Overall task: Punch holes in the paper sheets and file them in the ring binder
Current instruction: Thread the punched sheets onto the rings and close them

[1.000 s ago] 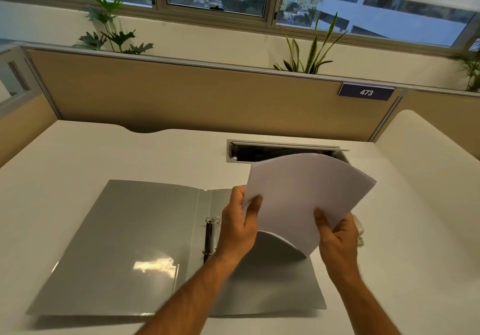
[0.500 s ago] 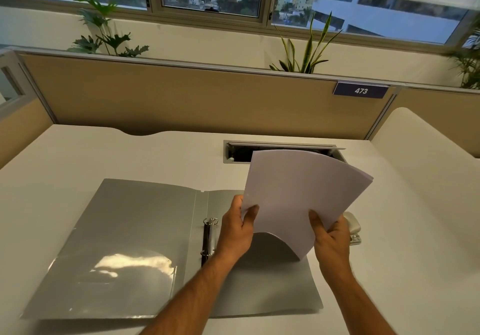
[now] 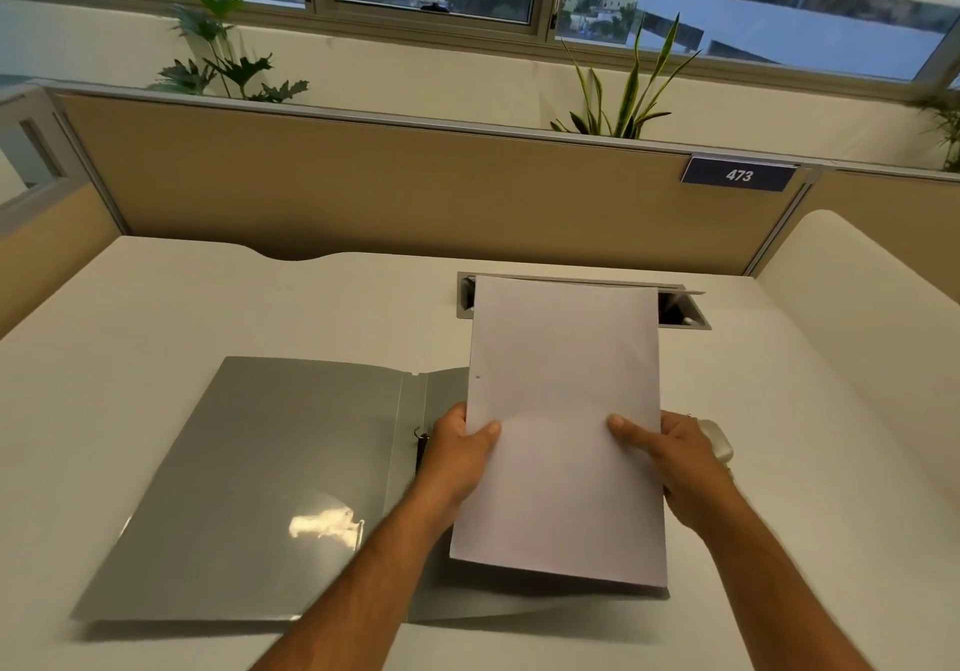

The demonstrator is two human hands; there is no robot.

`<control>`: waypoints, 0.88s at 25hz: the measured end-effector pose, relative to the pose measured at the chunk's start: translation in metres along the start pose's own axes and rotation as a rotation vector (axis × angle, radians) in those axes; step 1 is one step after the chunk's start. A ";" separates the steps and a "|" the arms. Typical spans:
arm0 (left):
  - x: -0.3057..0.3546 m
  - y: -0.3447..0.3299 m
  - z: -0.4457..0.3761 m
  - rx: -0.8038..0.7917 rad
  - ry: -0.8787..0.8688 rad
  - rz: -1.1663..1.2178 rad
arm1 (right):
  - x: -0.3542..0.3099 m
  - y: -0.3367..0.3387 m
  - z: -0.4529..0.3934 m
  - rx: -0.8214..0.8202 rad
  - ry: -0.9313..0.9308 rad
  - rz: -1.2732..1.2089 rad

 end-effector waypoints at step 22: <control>-0.011 0.073 -0.012 0.116 -0.083 -0.357 | 0.007 -0.037 -0.004 -0.023 -0.125 0.112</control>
Point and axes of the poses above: each hand's wrist, its own z-axis away from the middle knuckle, its own y-axis out of the back of the hand, x = y × z, the point moved 6 cm from there along -z, towards the middle knuckle, and after that the axes turned 9 degrees about x, right-handed, at the moved point
